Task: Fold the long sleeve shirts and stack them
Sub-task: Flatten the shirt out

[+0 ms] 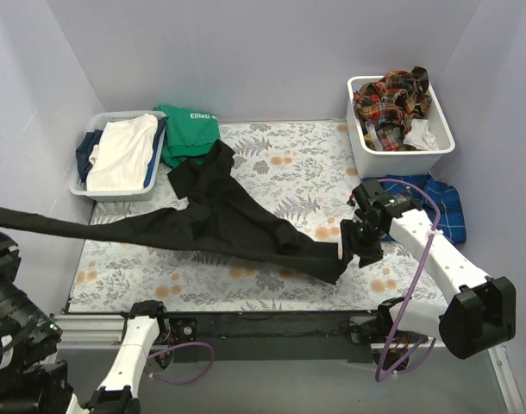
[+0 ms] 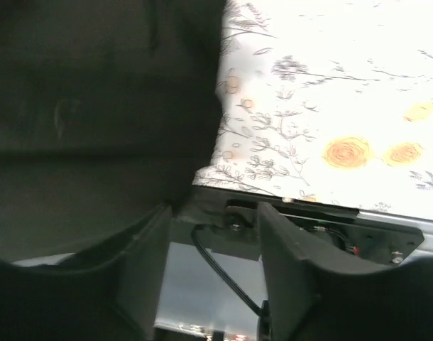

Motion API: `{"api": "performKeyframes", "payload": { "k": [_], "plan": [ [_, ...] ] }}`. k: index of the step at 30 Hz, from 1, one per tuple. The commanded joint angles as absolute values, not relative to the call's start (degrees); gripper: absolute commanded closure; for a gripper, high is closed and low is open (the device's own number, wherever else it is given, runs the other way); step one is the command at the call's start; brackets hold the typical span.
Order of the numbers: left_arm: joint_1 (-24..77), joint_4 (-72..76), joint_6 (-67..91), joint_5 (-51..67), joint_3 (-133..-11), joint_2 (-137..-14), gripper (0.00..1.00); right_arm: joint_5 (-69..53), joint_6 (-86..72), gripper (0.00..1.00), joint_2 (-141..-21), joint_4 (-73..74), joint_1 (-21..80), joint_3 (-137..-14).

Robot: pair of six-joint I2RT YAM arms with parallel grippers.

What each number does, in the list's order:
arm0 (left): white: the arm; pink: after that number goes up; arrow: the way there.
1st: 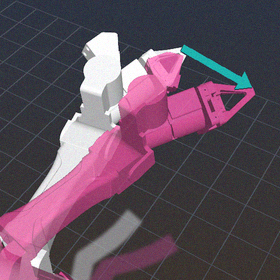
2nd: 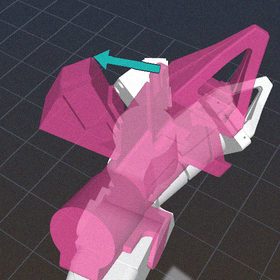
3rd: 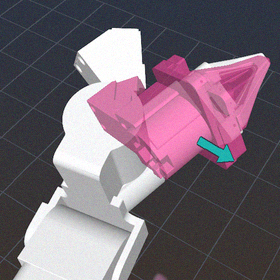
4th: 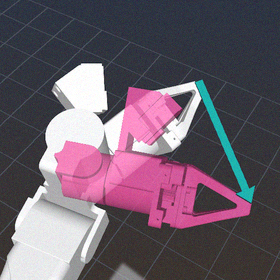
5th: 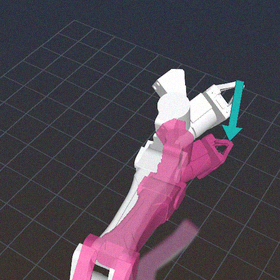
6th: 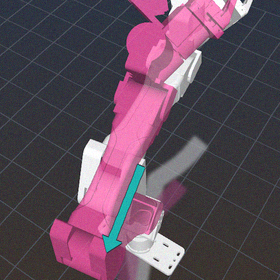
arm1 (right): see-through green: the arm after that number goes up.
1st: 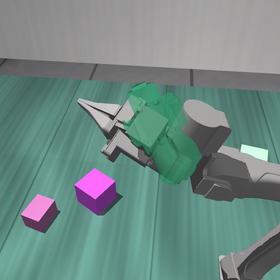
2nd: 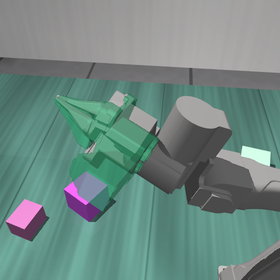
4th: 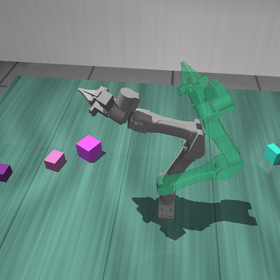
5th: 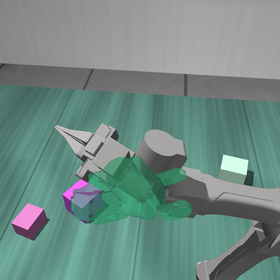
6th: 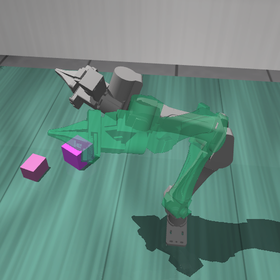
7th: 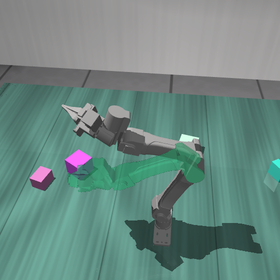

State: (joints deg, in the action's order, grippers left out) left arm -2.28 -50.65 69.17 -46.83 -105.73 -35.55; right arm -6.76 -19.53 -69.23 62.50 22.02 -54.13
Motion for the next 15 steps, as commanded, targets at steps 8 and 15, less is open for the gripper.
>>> {"api": "performKeyframes", "payload": {
  "k": [8,15],
  "plan": [
    [-2.29,-67.30,79.35,-56.86,-99.85,-29.36,0.48,6.78,-18.56,0.27,-76.25,53.37,22.06,-70.48],
    [-2.29,-69.88,80.60,-57.40,-95.89,-26.72,0.32,-4.21,-11.71,0.29,-93.50,46.49,25.57,-79.98]
  ]
}}
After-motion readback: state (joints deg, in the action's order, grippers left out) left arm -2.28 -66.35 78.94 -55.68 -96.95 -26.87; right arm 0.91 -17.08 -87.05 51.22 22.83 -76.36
